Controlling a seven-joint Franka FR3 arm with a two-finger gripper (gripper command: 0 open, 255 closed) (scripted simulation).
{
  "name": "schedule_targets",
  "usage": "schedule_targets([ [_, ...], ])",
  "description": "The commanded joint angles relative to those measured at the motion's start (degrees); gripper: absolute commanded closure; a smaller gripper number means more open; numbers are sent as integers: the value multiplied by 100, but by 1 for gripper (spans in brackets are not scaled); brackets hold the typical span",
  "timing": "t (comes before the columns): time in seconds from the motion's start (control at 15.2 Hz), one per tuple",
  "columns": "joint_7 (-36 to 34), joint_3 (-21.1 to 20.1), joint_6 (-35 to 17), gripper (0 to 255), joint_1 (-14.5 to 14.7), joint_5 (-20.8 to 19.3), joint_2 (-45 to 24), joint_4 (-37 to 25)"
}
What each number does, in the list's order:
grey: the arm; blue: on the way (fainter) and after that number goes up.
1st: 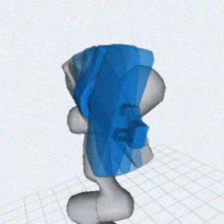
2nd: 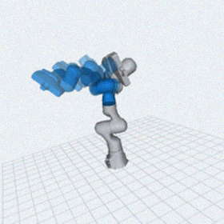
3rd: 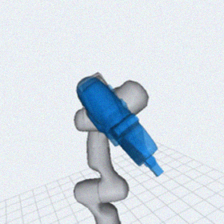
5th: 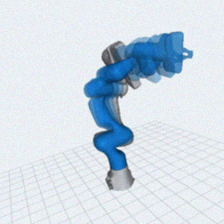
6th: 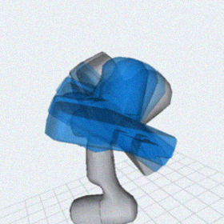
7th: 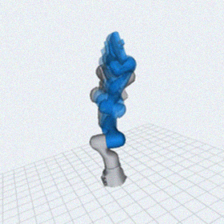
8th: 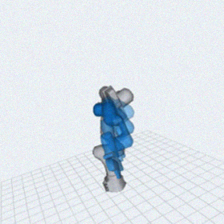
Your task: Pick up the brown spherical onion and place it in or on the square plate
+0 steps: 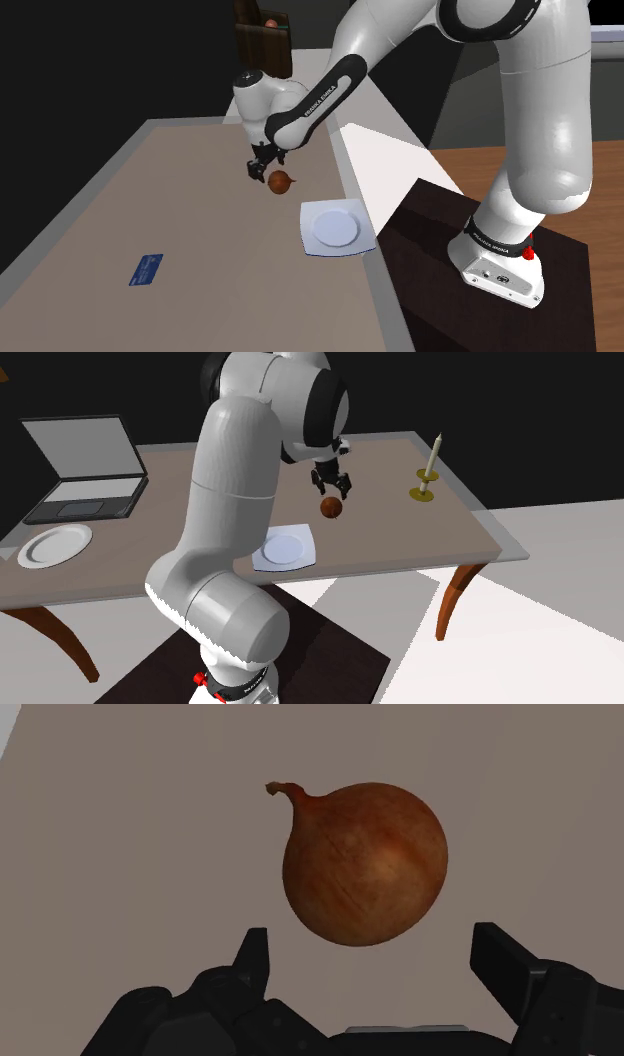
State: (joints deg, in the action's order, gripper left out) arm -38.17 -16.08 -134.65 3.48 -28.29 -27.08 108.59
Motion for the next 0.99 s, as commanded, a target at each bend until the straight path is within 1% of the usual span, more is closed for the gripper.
schedule_targets([
  [0.0,-176,25,-322,0,-72,50,42,192],
  [0.33,-288,151,-586,0,-33,-132,-290,134],
  [0.86,-287,152,-585,0,-32,-131,-290,134],
  [0.92,-287,152,-585,255,-32,-131,-290,134],
])
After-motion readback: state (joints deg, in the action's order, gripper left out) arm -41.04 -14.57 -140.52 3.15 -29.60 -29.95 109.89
